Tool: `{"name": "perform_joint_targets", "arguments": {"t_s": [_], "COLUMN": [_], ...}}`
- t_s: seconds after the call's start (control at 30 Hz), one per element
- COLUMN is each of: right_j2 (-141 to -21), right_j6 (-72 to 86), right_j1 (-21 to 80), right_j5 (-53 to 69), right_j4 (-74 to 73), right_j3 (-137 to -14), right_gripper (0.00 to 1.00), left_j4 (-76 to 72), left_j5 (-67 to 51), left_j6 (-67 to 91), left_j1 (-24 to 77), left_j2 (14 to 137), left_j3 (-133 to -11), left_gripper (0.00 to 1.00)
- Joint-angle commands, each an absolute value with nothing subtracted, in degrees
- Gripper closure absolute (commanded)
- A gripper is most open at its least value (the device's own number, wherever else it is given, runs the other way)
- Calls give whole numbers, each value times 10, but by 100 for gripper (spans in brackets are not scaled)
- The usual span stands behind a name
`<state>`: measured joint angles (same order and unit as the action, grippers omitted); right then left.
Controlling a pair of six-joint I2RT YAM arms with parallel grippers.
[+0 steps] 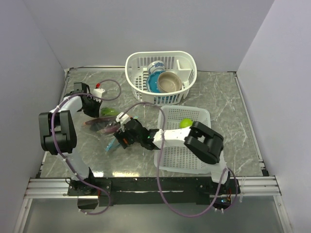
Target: Open the zip-top bag and remove the fake food
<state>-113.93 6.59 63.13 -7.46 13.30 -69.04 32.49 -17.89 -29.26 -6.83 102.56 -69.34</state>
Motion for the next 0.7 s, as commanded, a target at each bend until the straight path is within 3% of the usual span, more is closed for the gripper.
{"name": "perform_joint_targets", "arguments": {"t_s": [0.0, 0.23, 0.4, 0.5, 0.53, 0.57, 0.6, 0.63, 0.67], "right_j2": [-1024, -873, -831, -828, -835, -839, -841, -842, -841], "right_j6": [43, 68, 195, 272, 283, 282, 263, 256, 260], "right_j1": [632, 602, 537, 520, 519, 520, 521, 522, 522], "right_j5": [-188, -327, -437, -475, -483, -459, -434, -424, -422], "right_j4": [180, 172, 36, -50, -68, -82, -69, -68, -69], "right_j3": [-667, -592, -552, -538, -537, -536, -532, -529, -532], "right_gripper": [69, 72, 88, 91, 79, 59, 34, 0, 0], "left_j4": [334, 334, 336, 337, 338, 340, 341, 341, 342], "left_j5": [-173, -190, -199, -203, -206, -207, -210, -211, -212], "left_j6": [-289, -287, -290, -288, -288, -288, -287, -287, -285], "left_j1": [-76, -75, -75, -76, -76, -76, -75, -76, -75], "left_j2": [1004, 1016, 1014, 1014, 1016, 1016, 1017, 1016, 1017], "left_j3": [-700, -702, -698, -700, -700, -701, -702, -703, -703], "left_gripper": [99, 99, 99, 99, 99, 99, 99, 99, 99]}}
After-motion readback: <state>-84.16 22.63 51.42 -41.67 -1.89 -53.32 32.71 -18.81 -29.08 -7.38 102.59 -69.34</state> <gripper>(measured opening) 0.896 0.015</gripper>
